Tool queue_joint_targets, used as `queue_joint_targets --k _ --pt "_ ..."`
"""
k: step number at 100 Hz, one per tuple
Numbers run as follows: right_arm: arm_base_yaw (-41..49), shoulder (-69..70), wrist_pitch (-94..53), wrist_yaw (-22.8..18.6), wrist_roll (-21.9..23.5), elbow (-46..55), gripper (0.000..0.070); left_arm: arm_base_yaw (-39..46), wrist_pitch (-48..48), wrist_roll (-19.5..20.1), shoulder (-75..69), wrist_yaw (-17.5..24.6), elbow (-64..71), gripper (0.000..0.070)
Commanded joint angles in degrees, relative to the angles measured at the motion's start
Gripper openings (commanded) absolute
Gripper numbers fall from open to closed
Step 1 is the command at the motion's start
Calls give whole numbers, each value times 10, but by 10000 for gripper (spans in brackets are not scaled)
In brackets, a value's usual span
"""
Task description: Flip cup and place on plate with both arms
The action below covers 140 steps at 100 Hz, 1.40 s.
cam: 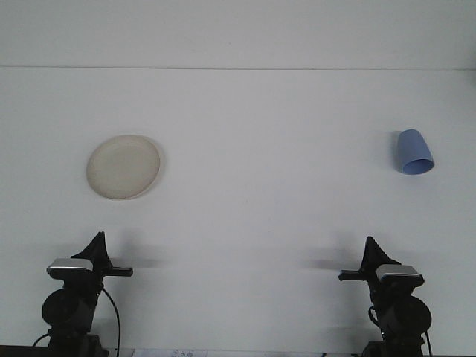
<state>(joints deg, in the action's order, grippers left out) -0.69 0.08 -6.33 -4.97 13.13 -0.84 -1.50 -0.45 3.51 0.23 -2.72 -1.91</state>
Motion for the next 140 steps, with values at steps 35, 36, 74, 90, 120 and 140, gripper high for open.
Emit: queue_joint_targets --k 35,36,74,90,120,140 --pt "0 67 8 56 40 -168 322 1 6 -1 -1 0 11 15" --pt "0 74 5 56 35 -176 356 1 6 -1 -1 0 11 15" --pt "-19 375 -65 142 -180 -401 486 1 6 -1 -1 0 11 15" --pt "-99 525 -62 112 -192 -444 486 1 6 -1 -1 0 11 15" --pt "-249 693 31 -46 -278 -455 486 1 6 -1 -1 0 11 15" --pt "-308 794 150 -135 -277 -455 485 1 6 -1 -1 0 11 15"
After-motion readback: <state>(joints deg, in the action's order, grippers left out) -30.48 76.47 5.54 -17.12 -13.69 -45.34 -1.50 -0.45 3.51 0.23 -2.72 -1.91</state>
